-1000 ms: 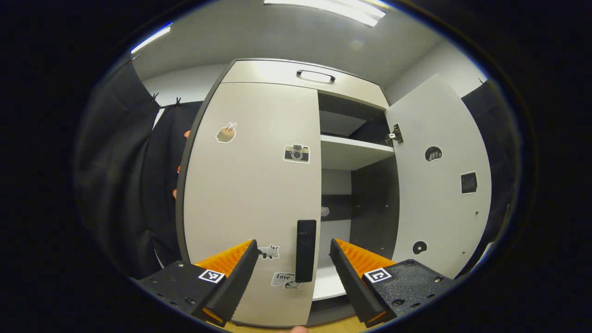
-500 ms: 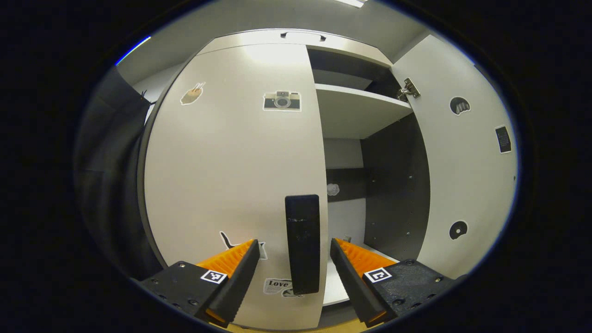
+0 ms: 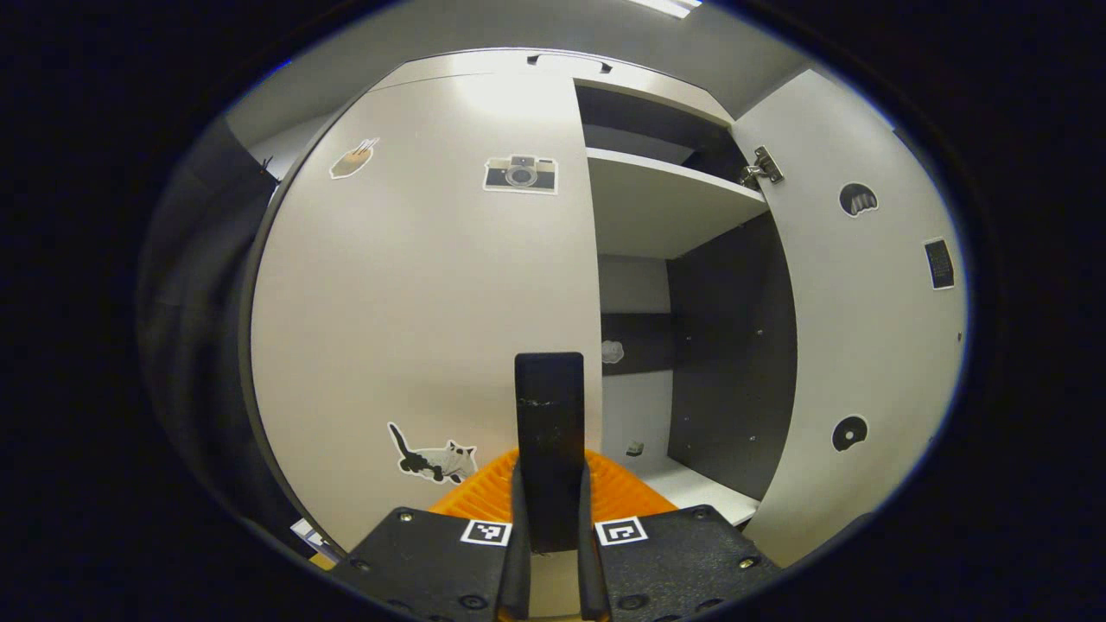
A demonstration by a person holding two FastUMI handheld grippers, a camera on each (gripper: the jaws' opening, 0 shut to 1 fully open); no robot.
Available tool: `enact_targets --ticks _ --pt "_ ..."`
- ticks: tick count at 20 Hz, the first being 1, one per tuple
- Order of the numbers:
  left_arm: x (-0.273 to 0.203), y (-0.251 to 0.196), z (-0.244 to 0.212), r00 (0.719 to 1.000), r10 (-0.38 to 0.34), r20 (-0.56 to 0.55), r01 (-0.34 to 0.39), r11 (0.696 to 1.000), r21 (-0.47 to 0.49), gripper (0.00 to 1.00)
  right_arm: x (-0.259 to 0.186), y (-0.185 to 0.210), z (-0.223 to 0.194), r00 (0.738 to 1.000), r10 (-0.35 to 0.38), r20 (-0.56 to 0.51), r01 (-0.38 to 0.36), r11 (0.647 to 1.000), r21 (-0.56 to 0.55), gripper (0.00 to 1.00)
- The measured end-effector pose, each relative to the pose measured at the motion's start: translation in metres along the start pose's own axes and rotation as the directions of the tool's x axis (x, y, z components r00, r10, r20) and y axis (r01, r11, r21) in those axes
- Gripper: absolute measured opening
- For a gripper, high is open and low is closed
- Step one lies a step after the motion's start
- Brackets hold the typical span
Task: Open the right door of the double-door shoe cabinet with the right hand, and open the left door with the left hand.
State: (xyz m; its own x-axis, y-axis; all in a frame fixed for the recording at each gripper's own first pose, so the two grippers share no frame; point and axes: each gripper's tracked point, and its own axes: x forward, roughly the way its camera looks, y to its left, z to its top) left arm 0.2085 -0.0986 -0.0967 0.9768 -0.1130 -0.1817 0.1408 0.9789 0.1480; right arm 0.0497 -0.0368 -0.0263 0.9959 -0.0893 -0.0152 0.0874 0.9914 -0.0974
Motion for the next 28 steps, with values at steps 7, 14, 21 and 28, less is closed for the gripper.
enact_targets --ticks 7,14,21,28 --pt "-0.052 0.005 0.001 0.994 -0.102 -0.027 0.102 0.995 0.015 0.22 -0.002 0.011 -0.005 1.0 0.018 -0.008 -0.018 1.0 0.016 0.94" --pt "-0.117 0.026 0.005 0.988 -0.146 -0.048 0.15 0.986 0.071 0.22 -0.004 0.023 -0.003 0.999 0.039 0.0 -0.039 0.999 0.015 0.93" --pt "-0.157 0.058 0.007 0.993 -0.11 -0.051 0.115 0.989 0.096 0.22 -0.003 0.027 -0.004 0.999 0.04 -0.008 -0.04 0.999 0.011 0.93" --pt "-0.189 0.096 0.011 0.999 -0.025 -0.034 0.027 0.997 0.066 0.19 0.006 0.035 -0.006 0.998 0.06 -0.012 -0.06 0.998 0.006 0.98"
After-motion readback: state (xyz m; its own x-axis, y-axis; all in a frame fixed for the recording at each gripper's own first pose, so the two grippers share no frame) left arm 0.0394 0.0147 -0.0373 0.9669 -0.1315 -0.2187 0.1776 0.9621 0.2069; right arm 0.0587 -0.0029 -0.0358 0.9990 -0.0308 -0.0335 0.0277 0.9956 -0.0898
